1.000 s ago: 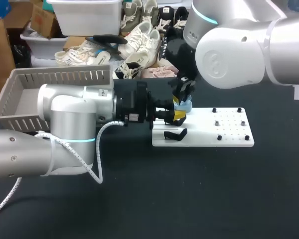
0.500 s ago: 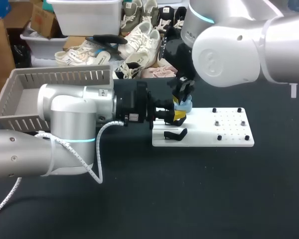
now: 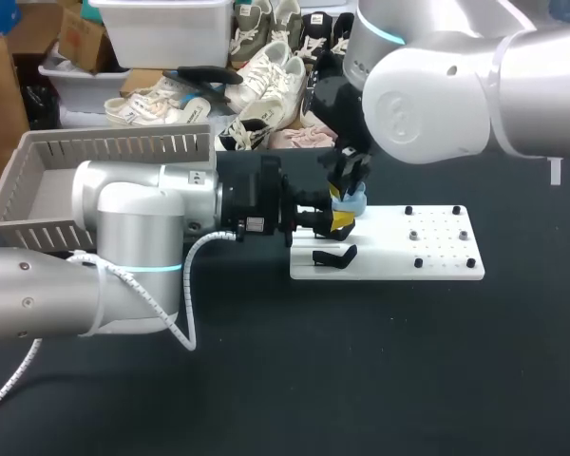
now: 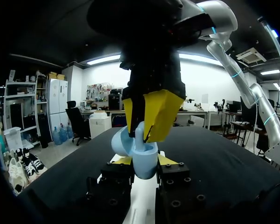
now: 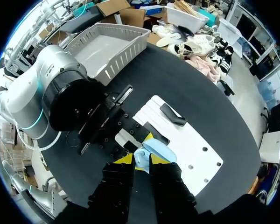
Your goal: Pick up each earbud case from the left stands, insert the matching earbuds, close the lid, and place the case in the box.
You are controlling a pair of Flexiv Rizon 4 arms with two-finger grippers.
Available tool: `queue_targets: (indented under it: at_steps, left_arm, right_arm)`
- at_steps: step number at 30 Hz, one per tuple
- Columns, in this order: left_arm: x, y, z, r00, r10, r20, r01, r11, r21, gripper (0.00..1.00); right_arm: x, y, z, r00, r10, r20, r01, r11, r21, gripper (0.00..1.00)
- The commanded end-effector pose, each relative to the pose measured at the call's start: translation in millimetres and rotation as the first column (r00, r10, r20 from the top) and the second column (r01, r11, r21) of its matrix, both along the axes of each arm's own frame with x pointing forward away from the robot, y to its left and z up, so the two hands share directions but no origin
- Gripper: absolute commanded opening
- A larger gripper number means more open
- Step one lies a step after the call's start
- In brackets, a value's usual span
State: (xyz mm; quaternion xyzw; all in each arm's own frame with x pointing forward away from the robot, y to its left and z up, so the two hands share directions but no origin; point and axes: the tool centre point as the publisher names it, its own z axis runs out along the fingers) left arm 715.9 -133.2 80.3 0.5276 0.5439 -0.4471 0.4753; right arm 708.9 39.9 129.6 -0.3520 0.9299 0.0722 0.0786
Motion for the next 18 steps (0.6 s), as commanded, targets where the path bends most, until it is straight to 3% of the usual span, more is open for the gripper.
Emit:
queue_targets:
  at_steps: [1, 9, 14, 18]
  left_arm:
    - [-0.5, -0.1, 0.8, 1.000, 0.000, 0.002, 0.000, 1.000, -0.003, 0.00]
    - [-0.5, -0.1, 0.8, 1.000, 0.000, 0.002, 0.000, 1.000, -0.003, 0.00]
    - [-0.5, -0.1, 0.8, 1.000, 0.000, 0.002, 0.000, 1.000, -0.003, 0.00]
    - [-0.5, -0.1, 0.8, 1.000, 0.000, 0.002, 0.000, 1.000, -0.003, 0.00]
  right_arm:
    - [2.4, -0.1, -2.6, 1.000, -0.003, -0.004, 0.003, 1.000, -0.001, 0.01]
    - [2.2, 0.4, -2.9, 1.000, -0.009, -0.003, 0.009, 1.000, 0.003, 0.05]
    - [1.4, 0.6, -2.5, 1.000, -0.011, 0.000, 0.011, 1.000, 0.004, 0.20]
    - [0.5, 0.2, -0.8, 1.000, -0.013, 0.004, 0.013, 1.000, 0.002, 0.25]
